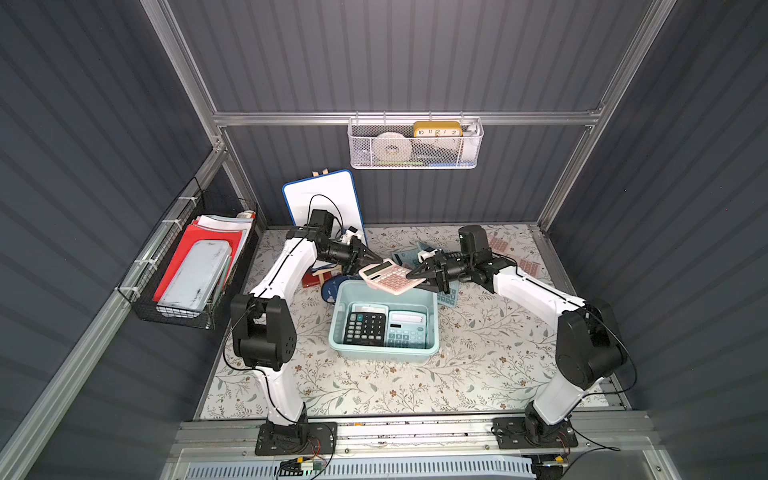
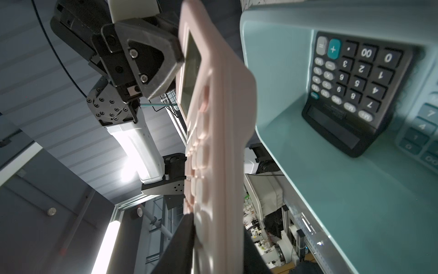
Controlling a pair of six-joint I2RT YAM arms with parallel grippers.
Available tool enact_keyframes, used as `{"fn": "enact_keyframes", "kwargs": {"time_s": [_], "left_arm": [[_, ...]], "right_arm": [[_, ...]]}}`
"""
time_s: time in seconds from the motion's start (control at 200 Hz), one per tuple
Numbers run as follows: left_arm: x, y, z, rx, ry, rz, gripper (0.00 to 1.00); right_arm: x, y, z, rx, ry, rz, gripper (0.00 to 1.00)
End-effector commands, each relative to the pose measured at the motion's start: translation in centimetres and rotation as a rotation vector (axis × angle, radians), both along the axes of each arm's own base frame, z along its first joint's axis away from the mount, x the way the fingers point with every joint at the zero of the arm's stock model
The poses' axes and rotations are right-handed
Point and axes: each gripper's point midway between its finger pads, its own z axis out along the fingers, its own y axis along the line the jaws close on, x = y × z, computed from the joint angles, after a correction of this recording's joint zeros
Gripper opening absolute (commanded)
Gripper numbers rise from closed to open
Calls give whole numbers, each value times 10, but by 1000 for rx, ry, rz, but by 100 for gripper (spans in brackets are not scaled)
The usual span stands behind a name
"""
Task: Put the calculator in the storage box
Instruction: Place the calculator in the storage box.
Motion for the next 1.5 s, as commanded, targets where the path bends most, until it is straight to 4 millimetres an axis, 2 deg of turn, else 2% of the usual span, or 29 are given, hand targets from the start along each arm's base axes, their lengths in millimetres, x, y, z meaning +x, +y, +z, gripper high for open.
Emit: {"fn": "enact_keyframes", "kwargs": {"time_s": [0.0, 0.15, 0.355, 0.545, 0.715, 0.83, 0.961, 1.091, 1.271, 1.371, 1.496], "left_arm": [[10, 5, 16, 18, -26, 50, 5], [27, 13, 20, 57, -51, 140, 4], [55, 24, 40, 104, -123, 299, 3], [67, 45, 58, 178, -160, 481, 2], [84, 67, 81, 212, -205, 682, 0], [89, 71, 91, 208, -205, 767, 0], [91, 62, 105, 205, -253, 792, 0], [90, 53, 108, 206, -270, 781, 0], [90, 52, 109, 206, -286, 783, 0], [89, 52, 110, 204, -290, 779, 0], [88, 49, 107, 203, -290, 769, 0]], "right_arm": [[11, 1, 13, 12, -89, -32, 38], [19, 0, 17, 3, -106, -76, 50], [35, -2, 29, -5, -144, -175, 64], [49, -10, 44, -31, -195, -272, 76], [61, -14, 55, -51, -238, -355, 82], [74, -18, 58, -81, -259, -431, 82], [86, -15, 61, -96, -259, -492, 82], [100, -11, 60, -96, -240, -558, 78], [118, -8, 62, -56, -246, -676, 63], [122, -1, 64, -35, -251, -693, 51], [123, 8, 63, -24, -243, -673, 44]]}}
